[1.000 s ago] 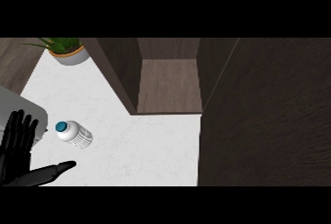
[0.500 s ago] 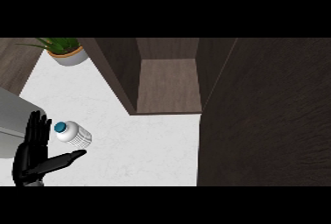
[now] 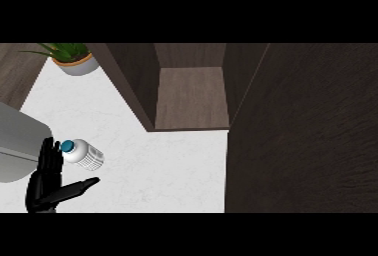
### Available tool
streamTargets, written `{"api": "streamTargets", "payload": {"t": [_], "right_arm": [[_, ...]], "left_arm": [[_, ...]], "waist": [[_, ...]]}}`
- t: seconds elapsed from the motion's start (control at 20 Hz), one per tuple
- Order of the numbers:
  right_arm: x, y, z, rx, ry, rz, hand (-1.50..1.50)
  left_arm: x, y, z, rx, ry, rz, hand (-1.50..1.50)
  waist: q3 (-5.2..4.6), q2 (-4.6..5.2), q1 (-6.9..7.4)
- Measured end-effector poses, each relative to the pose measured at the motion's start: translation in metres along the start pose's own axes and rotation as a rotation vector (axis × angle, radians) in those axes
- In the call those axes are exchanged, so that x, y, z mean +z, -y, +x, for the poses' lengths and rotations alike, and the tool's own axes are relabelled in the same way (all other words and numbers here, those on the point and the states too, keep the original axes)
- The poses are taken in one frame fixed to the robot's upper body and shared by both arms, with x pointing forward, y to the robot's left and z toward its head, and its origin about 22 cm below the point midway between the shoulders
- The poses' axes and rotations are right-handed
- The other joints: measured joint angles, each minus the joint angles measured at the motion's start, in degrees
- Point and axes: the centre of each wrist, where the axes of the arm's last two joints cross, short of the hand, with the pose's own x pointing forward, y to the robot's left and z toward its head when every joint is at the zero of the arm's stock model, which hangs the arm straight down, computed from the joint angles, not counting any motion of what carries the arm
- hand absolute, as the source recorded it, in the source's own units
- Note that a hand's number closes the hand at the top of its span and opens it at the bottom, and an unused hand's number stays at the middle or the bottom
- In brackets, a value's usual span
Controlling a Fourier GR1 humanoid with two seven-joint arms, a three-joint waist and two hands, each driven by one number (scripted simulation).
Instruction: Pick up the bottled water, place it into the cabinet and close the cabinet
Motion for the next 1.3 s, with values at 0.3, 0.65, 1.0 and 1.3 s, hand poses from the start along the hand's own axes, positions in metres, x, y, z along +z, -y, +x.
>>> {"api": "streamTargets", "payload": {"t": [0.3, 0.65, 1.0, 1.3], "right_arm": [[0.007, 0.001, 0.0, 0.01, -0.002, -0.009, -1.5], [0.011, 0.002, 0.0, 0.013, -0.004, -0.011, -1.5], [0.009, 0.001, 0.0, 0.01, -0.008, -0.011, -1.5], [0.01, 0.003, -0.002, 0.026, -0.006, -0.006, -1.5]], "left_arm": [[-0.008, 0.007, -0.017, 0.083, -0.026, -0.079, -1.5], [-0.007, 0.025, -0.035, 0.159, 0.0, -0.05, 1.5], [-0.013, 0.027, -0.039, 0.231, -0.011, -0.022, 1.5], [-0.014, 0.036, -0.041, 0.251, -0.01, -0.051, 1.5]], "waist": [[0.0, 0.06, 0.01], [-0.03, 0.19, -0.08], [0.19, 0.23, 0.17], [0.15, 0.17, 0.21]]}}
